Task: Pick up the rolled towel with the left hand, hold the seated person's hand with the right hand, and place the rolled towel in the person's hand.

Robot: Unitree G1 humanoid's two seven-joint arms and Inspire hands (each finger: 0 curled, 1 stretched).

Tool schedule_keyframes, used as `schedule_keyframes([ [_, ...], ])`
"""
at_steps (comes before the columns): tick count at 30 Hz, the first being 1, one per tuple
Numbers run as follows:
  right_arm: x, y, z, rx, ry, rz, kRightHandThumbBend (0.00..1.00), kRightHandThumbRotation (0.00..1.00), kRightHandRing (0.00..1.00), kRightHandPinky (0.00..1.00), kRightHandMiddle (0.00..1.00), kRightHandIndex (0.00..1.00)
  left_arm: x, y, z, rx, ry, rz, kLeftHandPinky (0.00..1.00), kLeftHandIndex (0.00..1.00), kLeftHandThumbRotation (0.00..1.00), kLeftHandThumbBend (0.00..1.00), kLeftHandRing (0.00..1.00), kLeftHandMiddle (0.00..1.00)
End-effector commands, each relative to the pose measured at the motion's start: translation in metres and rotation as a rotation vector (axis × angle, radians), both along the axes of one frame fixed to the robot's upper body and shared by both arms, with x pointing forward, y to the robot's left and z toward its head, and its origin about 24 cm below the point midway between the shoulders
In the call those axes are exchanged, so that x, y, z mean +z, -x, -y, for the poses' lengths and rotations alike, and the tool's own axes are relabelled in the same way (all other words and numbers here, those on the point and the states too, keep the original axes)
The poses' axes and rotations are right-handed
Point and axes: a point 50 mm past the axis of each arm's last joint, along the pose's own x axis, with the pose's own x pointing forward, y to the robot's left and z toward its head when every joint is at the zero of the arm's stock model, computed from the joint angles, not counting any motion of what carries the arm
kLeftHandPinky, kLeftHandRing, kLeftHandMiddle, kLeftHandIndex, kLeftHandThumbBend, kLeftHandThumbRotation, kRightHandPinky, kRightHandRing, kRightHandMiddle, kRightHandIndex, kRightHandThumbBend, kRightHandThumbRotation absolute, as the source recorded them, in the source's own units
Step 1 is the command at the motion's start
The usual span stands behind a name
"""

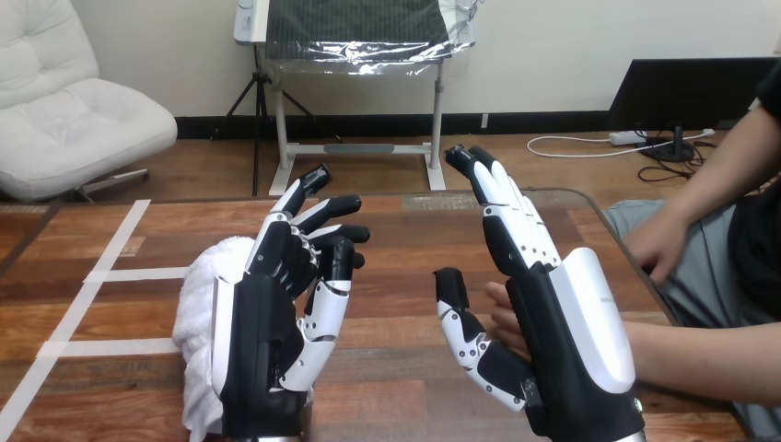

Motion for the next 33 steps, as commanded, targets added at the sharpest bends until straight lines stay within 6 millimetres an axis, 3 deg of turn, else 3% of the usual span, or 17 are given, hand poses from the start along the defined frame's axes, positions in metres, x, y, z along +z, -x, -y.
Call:
schedule_keyframes([
  [1,0.0114,-0.0049,0.0010,-0.010,-0.023,0.051,0.00,0.00,1.00,1.00,1.00,0.97,0.0062,0.0033,0.0116,0.001,0.060,0.025,0.55,0.83,0.59,0.30,0.64,0.73],
  [33,0.0127,-0.0041,0.0011,-0.011,-0.019,0.052,0.00,0.00,1.00,1.00,1.00,0.96,0.0071,0.0040,0.0107,0.032,0.060,0.032,0.54,0.82,0.61,0.34,0.63,0.72],
])
